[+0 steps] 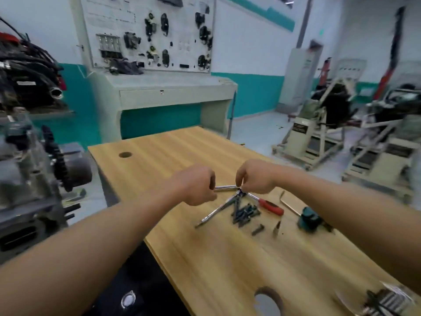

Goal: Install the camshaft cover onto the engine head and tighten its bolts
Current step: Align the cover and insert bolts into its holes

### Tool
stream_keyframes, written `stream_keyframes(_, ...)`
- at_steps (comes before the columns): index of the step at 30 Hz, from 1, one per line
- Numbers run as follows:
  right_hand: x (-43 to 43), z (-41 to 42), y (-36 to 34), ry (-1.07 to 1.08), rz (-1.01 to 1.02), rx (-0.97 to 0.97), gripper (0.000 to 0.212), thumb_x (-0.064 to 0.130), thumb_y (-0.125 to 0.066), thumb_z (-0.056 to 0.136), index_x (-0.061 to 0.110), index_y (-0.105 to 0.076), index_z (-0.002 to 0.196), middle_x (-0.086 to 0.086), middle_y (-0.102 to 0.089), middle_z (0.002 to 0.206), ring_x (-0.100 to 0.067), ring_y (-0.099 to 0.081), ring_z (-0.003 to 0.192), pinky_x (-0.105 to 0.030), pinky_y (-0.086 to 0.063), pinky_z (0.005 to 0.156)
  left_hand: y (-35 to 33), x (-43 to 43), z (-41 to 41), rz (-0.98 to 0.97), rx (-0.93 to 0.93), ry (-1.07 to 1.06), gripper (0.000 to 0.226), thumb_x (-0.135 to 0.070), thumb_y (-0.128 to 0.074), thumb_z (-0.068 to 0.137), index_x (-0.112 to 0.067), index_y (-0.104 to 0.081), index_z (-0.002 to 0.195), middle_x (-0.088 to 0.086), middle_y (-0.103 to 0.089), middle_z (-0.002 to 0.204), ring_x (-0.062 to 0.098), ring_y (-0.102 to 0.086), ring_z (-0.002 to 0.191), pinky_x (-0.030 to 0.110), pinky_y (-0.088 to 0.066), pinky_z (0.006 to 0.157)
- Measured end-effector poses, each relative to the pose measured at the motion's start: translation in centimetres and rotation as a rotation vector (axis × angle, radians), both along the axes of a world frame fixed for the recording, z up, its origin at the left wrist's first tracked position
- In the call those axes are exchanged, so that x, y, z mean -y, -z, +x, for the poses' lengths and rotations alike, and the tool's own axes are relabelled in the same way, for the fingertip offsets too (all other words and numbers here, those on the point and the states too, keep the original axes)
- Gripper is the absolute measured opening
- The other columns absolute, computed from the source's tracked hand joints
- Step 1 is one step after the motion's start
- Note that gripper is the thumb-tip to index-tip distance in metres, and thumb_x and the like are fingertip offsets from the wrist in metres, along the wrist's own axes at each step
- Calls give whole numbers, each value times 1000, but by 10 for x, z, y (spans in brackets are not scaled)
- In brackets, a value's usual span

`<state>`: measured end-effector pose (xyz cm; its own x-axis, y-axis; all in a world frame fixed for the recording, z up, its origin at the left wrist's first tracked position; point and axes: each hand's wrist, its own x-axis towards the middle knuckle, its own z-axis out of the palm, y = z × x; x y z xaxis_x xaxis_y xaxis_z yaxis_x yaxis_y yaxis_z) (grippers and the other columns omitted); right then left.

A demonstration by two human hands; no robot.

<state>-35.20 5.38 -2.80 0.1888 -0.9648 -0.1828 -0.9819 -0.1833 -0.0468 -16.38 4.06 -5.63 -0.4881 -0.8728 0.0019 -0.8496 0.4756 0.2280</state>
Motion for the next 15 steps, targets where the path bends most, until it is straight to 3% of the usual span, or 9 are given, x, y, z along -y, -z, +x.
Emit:
stream_keyframes(2, -2, -13, 11, 6, 107, -45, 32, 13, -62, 87, 24, -70, 115, 3, -67, 105, -19, -62, 98, -34, -53, 85, 19, 2, -21, 120, 15, 29, 36, -43, -74, 82, -16, -67, 106, 2, -70, 100, 23, -66, 89, 36, -57, 78)
stream_keyframes(5, 0, -24, 25, 23, 160, -51, 44, 5, -56, 83, 24, -66, 121, 0, -69, 111, -22, -64, 101, -39, -55, 90, 44, 2, -50, 175, 41, 68, 35, -45, -79, 75, -15, -66, 86, 1, -68, 82, 22, -64, 77, 34, -52, 62)
stream_keyframes(9, 8, -32, 40, 52, 210, -75, 51, 0, -54, 82, 22, -62, 127, -3, -72, 112, -23, -68, 101, -41, -56, 91, 56, 3, -73, 150, 0, 86, 46, -46, -84, 68, -17, -66, 99, 0, -71, 91, 21, -66, 84, 39, -57, 75)
stream_keyframes(15, 16, -38, 56, 75, 155, -59, 40, 18, -68, 85, 18, -64, 125, -2, -73, 109, -23, -68, 99, -41, -56, 89, 56, 11, -76, 172, -26, 69, 55, -43, -89, 67, -15, -64, 107, 0, -69, 101, 21, -65, 91, 36, -56, 78)
